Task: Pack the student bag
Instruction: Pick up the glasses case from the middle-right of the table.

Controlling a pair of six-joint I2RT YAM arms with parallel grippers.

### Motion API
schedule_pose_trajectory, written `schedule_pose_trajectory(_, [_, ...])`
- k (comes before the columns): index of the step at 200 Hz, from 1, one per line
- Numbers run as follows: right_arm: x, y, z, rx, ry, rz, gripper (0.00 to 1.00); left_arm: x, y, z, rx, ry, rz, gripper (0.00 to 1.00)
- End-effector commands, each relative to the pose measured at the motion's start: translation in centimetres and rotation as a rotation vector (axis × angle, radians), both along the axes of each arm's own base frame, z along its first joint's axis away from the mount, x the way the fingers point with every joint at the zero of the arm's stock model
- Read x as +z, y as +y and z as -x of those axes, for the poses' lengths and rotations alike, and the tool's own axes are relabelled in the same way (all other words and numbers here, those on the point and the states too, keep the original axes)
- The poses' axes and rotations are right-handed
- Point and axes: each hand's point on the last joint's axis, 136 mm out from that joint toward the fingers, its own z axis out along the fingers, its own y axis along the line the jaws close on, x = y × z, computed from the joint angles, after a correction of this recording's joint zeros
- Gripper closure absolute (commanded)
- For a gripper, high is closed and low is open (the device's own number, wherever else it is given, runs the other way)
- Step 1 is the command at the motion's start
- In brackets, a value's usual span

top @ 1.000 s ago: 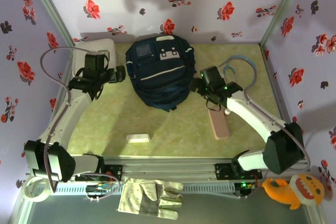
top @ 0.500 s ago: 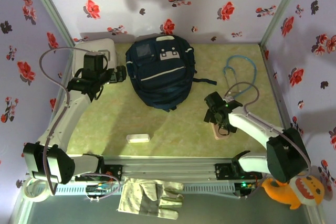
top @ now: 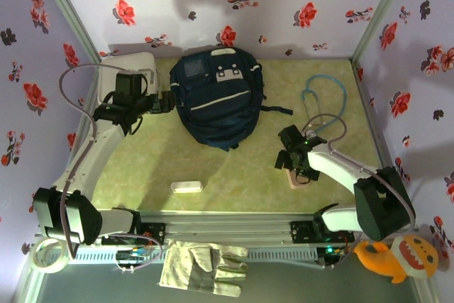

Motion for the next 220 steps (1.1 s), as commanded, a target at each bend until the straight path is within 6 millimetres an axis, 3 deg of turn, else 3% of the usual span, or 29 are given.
schedule_pose_trajectory(1, [0.1, 1.5, 0.0, 0.05, 0.014, -0.061, 0.04, 0.2, -0.5, 0.1, -0.035, 0.003, -0.006, 0.0])
schedule_pose_trajectory(29, [0.7, 3.7, -0.8, 0.113, -0.021, -0.088, 0.09, 0.0, -0.7, 0.0, -0.041, 0.009, -0.007, 0.0])
schedule_pose_trajectory(65, [0.2, 1.5, -0.9, 0.068, 0.0, 0.074, 0.1, -0.2, -0.9, 0.1, -0.052, 0.016, -0.014, 0.0])
schedule_pose_trajectory(114, [-0.9, 2.0, -0.8, -0.007, -0.025, 0.015, 0.13, -0.8, -2.2, 0.2, -0.095, 0.036, -0.025, 0.0])
schedule_pose_trajectory(174, [-1.7, 2.5, -1.0, -0.035, -0.04, -0.022, 0.22, -1.6, -6.5, 0.5, -0.25, 0.059, -0.057, 0.0])
schedule_pose_trajectory(220, [-0.1, 2.3, -1.8, -0.028, -0.111, -0.022, 0.36, -3.4, -11.6, 1.2, -0.476, 0.074, -0.174, 0.02])
